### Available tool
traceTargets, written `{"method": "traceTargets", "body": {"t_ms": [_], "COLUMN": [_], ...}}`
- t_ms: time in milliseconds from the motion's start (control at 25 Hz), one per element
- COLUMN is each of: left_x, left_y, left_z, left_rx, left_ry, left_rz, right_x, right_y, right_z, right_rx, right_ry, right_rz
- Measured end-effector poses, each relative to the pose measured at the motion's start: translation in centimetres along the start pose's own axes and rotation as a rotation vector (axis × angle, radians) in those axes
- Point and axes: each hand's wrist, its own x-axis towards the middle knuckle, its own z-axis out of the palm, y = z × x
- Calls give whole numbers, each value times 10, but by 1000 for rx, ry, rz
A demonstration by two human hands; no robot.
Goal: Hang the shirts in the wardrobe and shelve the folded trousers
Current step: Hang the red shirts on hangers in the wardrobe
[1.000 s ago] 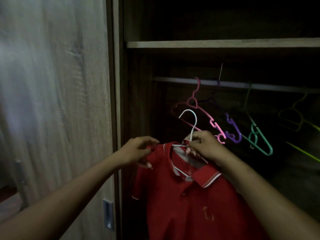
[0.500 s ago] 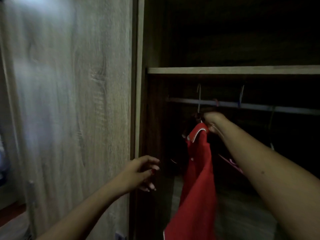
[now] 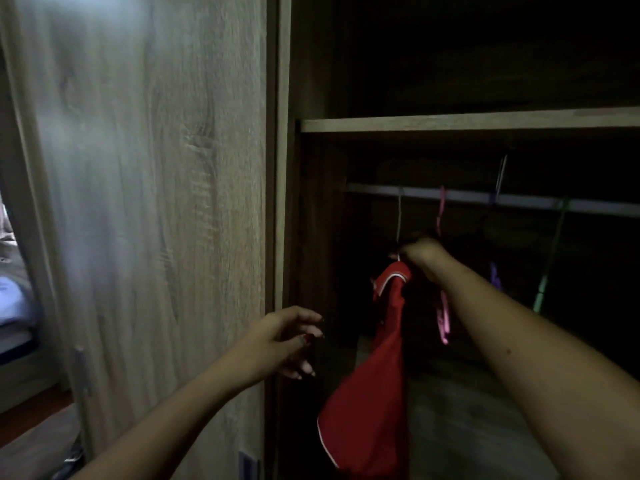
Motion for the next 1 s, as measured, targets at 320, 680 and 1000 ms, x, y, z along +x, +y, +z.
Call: {"method": "traceTargets", "body": {"t_ms": [320, 680, 1000], "left_x": [-43, -212, -384], "left_y": [3, -84, -235], "left_z": [15, -101, -281], "left_rx": [-81, -25, 545], "left_ry": [145, 685, 1076], "left_rz": [-62, -277, -758], "right_x": [-103, -256, -335], "right_y": [-21, -89, -156], "right_z": [2, 204, 445], "right_rx": [-66, 185, 124], "right_ry": [166, -424, -796], "right_rz": [-745, -972, -916]}}
